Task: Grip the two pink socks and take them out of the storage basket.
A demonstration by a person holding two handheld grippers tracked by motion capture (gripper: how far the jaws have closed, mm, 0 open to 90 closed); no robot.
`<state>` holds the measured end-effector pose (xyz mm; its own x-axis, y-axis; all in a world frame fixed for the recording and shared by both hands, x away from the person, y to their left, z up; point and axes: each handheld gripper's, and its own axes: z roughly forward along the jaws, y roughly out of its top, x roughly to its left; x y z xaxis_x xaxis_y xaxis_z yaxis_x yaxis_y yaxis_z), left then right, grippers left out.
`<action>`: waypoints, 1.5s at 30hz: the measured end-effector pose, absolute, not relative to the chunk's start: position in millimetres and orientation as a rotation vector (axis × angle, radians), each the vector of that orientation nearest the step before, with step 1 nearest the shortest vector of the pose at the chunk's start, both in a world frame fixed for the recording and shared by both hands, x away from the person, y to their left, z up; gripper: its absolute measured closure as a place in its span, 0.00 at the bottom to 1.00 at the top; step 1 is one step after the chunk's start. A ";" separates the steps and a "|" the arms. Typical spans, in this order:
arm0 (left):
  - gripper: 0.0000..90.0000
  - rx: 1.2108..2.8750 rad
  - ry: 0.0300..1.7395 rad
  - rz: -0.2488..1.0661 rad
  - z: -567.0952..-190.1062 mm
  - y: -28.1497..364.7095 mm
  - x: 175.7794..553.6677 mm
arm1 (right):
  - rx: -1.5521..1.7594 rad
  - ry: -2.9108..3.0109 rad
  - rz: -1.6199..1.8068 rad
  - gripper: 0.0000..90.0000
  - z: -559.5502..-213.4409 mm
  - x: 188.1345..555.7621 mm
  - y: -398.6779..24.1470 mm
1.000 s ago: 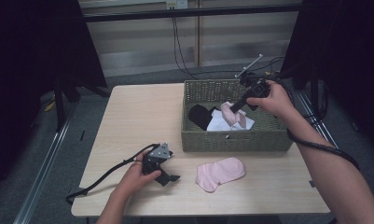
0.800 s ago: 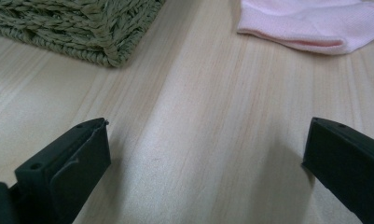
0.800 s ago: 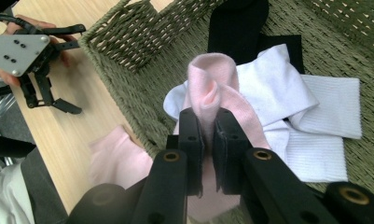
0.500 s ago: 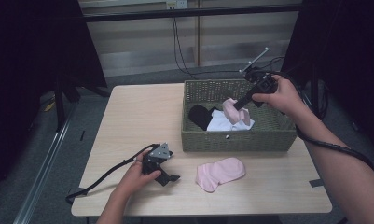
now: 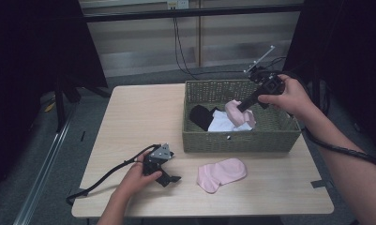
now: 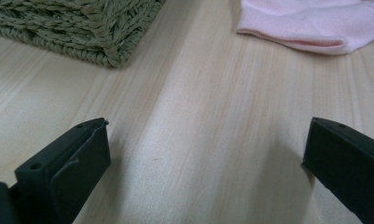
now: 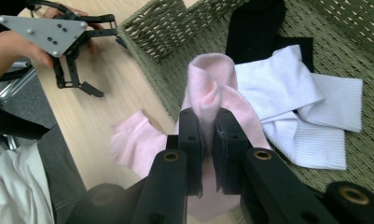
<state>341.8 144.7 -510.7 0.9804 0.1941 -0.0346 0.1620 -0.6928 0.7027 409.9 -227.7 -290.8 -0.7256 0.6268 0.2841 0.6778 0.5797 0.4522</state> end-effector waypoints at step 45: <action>0.00 2.342 0.247 0.057 -511.2 144.5 341.7 | -0.775 -2.728 -0.906 0.67 -310.3 336.8 -185.4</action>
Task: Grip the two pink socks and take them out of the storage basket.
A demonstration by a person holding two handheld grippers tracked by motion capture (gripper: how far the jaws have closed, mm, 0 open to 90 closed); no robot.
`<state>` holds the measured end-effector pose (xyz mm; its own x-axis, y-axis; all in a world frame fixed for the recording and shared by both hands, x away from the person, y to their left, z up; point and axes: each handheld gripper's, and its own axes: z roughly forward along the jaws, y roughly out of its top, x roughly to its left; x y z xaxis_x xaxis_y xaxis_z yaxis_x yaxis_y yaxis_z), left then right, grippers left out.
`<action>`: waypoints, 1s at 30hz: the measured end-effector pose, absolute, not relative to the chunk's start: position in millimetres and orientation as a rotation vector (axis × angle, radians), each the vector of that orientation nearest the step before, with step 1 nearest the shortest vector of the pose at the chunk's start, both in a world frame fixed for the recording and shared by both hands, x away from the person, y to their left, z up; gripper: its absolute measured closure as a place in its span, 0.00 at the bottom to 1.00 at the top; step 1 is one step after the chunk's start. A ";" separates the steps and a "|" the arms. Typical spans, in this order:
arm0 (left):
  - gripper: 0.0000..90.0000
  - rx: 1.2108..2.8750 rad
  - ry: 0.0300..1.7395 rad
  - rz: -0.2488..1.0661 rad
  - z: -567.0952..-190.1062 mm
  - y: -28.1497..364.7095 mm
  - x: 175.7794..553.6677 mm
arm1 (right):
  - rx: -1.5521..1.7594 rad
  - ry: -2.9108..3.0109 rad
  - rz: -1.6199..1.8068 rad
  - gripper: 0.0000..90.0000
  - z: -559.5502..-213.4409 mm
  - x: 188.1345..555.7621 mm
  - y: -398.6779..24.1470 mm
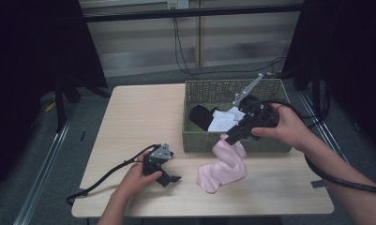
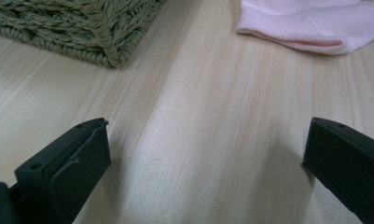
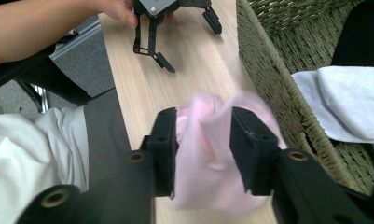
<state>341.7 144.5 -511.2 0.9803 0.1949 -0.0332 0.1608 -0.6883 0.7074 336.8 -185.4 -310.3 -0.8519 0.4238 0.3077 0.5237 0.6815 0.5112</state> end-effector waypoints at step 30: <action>0.00 2.346 0.252 0.055 -511.0 144.7 341.3 | -0.872 -2.740 -0.961 0.40 -366.3 312.6 -231.4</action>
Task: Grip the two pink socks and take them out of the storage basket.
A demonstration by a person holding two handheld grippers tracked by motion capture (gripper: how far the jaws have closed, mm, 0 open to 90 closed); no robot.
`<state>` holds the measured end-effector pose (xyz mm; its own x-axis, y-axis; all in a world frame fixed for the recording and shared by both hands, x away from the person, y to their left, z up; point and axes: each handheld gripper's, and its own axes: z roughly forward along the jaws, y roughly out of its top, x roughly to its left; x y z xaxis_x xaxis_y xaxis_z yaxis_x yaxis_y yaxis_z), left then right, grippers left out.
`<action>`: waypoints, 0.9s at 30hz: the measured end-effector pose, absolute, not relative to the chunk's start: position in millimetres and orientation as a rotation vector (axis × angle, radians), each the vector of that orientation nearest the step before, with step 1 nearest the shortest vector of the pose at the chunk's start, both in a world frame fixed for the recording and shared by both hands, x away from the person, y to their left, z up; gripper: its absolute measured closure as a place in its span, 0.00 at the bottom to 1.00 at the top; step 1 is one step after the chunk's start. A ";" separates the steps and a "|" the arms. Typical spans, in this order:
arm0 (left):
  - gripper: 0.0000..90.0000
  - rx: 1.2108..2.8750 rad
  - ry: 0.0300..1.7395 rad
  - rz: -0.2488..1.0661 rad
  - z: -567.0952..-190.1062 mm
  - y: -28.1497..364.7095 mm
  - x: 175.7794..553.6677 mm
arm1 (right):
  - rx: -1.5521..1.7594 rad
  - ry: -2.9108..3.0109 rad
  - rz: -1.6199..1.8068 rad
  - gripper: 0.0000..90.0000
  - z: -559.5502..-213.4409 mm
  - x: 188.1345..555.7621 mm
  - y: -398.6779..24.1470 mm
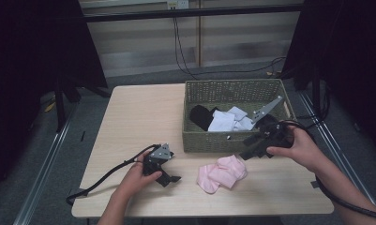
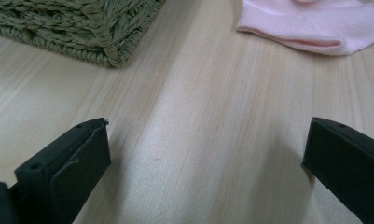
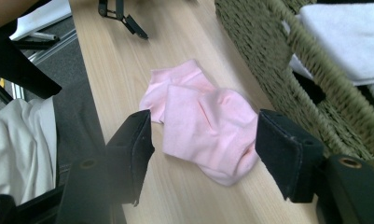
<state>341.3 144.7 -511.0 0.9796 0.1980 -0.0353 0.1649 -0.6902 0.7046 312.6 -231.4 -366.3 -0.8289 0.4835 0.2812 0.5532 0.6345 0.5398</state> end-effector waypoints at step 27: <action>0.00 2.348 0.249 0.055 -510.9 144.8 341.4 | -0.982 -2.719 -1.056 0.30 -430.6 295.7 -264.7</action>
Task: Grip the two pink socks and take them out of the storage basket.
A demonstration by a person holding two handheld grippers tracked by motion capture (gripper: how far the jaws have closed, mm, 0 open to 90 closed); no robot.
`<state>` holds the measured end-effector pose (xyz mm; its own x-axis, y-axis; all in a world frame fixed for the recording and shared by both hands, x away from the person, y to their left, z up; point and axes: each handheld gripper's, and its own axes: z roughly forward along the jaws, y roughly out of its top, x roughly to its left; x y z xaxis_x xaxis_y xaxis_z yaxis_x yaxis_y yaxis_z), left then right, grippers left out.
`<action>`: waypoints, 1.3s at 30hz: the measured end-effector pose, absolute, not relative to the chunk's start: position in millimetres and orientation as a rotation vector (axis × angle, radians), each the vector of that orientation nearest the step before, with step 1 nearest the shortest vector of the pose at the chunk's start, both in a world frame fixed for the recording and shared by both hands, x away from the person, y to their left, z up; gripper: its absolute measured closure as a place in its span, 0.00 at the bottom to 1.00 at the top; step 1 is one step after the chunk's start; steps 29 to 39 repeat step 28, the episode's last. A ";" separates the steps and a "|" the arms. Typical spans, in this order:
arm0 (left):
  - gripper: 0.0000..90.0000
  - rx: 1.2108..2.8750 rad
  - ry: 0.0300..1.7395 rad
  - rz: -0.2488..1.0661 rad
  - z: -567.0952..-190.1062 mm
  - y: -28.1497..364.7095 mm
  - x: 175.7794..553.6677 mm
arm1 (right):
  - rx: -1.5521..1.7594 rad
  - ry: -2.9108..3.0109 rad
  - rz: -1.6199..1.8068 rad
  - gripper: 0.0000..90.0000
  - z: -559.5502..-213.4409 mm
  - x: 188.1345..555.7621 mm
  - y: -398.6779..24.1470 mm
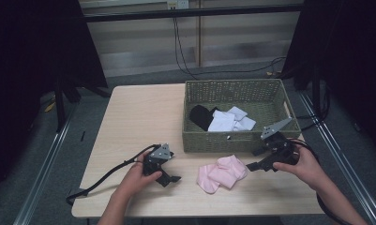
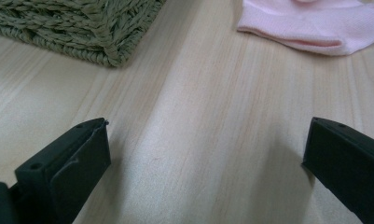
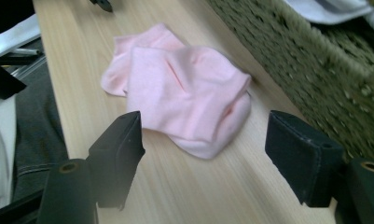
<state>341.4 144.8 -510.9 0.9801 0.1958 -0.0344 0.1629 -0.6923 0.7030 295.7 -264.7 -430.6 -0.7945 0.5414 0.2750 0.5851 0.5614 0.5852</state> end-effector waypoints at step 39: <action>0.00 2.348 0.250 0.055 -510.9 144.8 341.4 | -1.010 -2.825 -0.999 0.25 -488.1 279.0 -267.9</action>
